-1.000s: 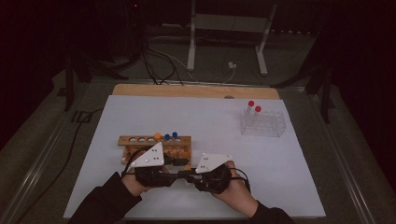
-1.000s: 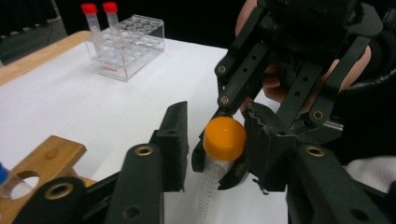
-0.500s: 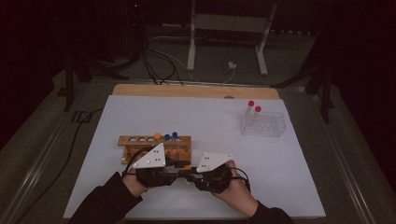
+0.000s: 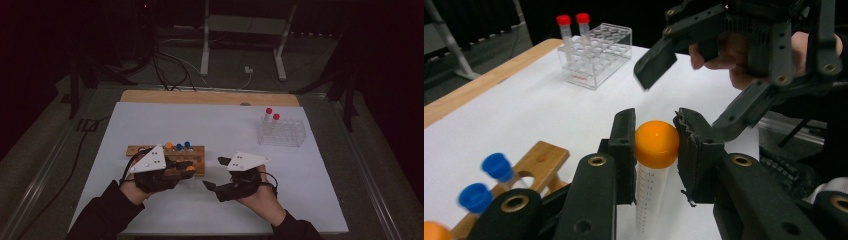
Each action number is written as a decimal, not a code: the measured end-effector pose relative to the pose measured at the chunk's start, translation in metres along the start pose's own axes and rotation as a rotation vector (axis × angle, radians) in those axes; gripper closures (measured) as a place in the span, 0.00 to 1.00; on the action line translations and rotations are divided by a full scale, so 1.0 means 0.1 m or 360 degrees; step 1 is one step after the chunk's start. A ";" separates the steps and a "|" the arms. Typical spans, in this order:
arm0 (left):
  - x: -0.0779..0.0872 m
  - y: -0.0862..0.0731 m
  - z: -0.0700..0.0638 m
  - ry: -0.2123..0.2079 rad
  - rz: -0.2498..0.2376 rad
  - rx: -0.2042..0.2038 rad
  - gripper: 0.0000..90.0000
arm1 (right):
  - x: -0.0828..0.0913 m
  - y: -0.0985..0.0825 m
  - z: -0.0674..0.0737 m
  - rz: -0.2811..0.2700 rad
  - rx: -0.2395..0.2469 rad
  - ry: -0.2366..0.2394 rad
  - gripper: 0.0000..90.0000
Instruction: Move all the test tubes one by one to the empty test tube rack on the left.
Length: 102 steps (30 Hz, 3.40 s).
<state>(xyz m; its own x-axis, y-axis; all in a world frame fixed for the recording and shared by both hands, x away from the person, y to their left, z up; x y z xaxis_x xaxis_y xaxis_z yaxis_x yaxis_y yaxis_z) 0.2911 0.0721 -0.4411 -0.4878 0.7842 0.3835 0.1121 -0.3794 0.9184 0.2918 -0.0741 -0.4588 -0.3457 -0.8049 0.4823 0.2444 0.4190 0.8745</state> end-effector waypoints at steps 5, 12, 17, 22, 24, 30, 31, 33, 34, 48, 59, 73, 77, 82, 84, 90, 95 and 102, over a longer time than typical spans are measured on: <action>0.05 0.00 0.08 0.0046 -0.0008 0.0030 0.80 | 0.04 0.01 -0.06 -0.0026 -0.0033 -0.0019 0.01; 0.15 0.05 0.24 0.0157 -0.0011 0.0046 0.80 | 0.07 0.01 -0.07 -0.0059 -0.0051 0.0014 0.00; 0.26 0.07 0.37 0.0255 -0.0017 0.0061 0.80 | 0.10 0.01 -0.09 -0.0068 -0.0044 0.0002 0.00; 0.33 0.06 0.47 0.0320 -0.0014 0.0066 0.80 | 0.11 0.02 -0.10 -0.0067 -0.0043 -0.0002 0.00; 0.35 0.05 0.52 0.0352 -0.0012 0.0075 0.80 | 0.12 0.02 -0.10 -0.0078 -0.0047 0.0004 0.00; 0.42 0.03 0.66 0.0444 -0.0028 0.0091 0.80 | 0.14 0.03 -0.11 -0.0081 -0.0036 0.0001 0.00; 0.43 0.03 0.69 0.0456 -0.0035 0.0100 0.80 | 0.14 0.02 -0.11 -0.0077 -0.0033 -0.0001 0.00; 0.45 0.01 0.75 0.0514 -0.0039 0.0107 0.80 | 0.15 0.03 -0.11 -0.0081 -0.0033 0.0000 0.00; 0.45 0.00 0.78 0.0534 -0.0046 0.0119 0.80 | 0.15 0.03 -0.11 -0.0083 -0.0031 -0.0005 0.00; 0.44 -0.11 1.00 0.0676 -0.0111 0.0167 0.80 | 0.14 0.01 -0.11 -0.0073 -0.0027 0.0002 0.00; 0.29 -0.28 1.07 0.0669 -0.0053 0.0219 0.80 | 0.15 0.01 -0.11 -0.0073 -0.0031 0.0007 0.00; 0.12 -0.54 1.06 0.0643 0.0093 0.0228 0.80 | 0.18 0.02 -0.14 -0.0082 -0.0050 -0.0001 0.00; 0.07 -0.61 1.07 0.0626 0.0137 0.0244 0.80 | 0.19 0.02 -0.14 -0.0083 -0.0052 0.0000 0.00; 0.05 -0.65 1.09 0.0612 0.0166 0.0258 0.80 | 0.19 0.03 -0.15 -0.0087 -0.0055 -0.0002 0.00; 0.05 -0.65 1.09 0.0610 0.0167 0.0259 0.80 | 0.20 0.03 -0.15 -0.0088 -0.0054 -0.0001 0.00; 0.06 -0.65 1.10 0.0583 0.0173 0.0285 0.79 | 0.20 0.03 -0.16 -0.0091 -0.0052 -0.0002 0.00; 0.07 -0.65 1.10 0.0558 0.0161 0.0325 0.76 | 0.25 0.06 -0.18 -0.0130 -0.0049 0.0004 0.00; 0.16 -0.54 1.05 0.0545 0.0109 0.0304 0.44 | 0.41 0.14 -0.31 -0.0183 -0.0029 -0.0085 0.00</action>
<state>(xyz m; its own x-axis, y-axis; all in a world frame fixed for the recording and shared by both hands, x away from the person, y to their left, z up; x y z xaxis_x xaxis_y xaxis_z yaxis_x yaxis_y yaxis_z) 0.3678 0.1565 -0.4743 -0.7306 0.5386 0.4197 0.2979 -0.3017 0.9057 0.3090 -0.1147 -0.4285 -0.4199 -0.8237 0.3811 0.2165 0.3169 0.9234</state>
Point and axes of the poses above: each handheld gripper's, and its own axes: x roughly backward along the jaws, y roughly out of its top, z roughly to its left, the point moved 8 cm from there along -x, roughly forward along the jaws, and after that the axes turned 8 degrees about y, right-handed, at the moved point
